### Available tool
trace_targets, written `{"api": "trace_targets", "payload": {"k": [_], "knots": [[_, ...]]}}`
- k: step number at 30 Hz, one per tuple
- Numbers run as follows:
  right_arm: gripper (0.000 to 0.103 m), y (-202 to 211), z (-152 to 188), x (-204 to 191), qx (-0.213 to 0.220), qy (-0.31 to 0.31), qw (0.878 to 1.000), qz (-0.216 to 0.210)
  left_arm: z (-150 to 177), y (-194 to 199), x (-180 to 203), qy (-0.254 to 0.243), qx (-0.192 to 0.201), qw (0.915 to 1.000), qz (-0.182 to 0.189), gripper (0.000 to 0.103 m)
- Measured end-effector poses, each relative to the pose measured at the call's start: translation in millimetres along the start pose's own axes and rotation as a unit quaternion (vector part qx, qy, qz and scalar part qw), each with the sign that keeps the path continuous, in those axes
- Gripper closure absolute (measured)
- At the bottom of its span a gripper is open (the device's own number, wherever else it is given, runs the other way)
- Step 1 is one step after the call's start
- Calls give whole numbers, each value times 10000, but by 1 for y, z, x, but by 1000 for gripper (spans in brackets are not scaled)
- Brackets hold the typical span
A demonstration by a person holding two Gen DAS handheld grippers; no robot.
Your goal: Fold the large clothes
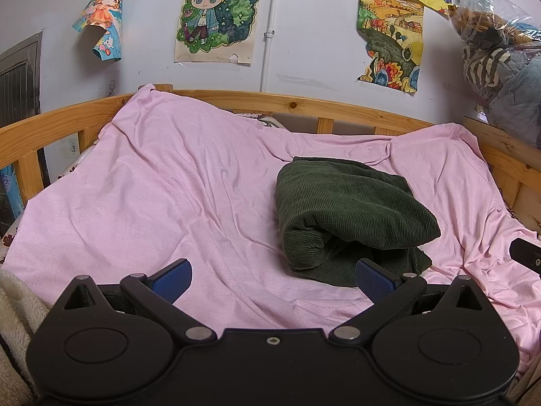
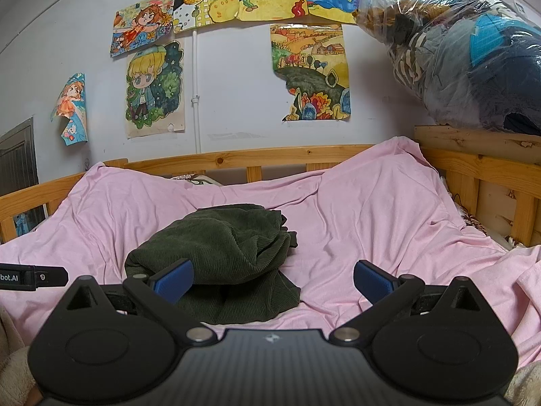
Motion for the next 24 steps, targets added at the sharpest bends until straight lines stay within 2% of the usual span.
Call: {"api": "trace_targets", "payload": {"k": [24], "knots": [[0,1,0,0,-12,-9,10000,6,0,0,0,-6,7,10000,-12,1]]}}
Point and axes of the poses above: each gripper's, at about its wrist camera, not at the fingertips, and y roughly against the way its jaws point, x to its right, z to its underside, the point moved 3 cm from there along -y, roughly the way its jaws point, and after that the axes turned 9 degrees about y, right-handed, at the moved point
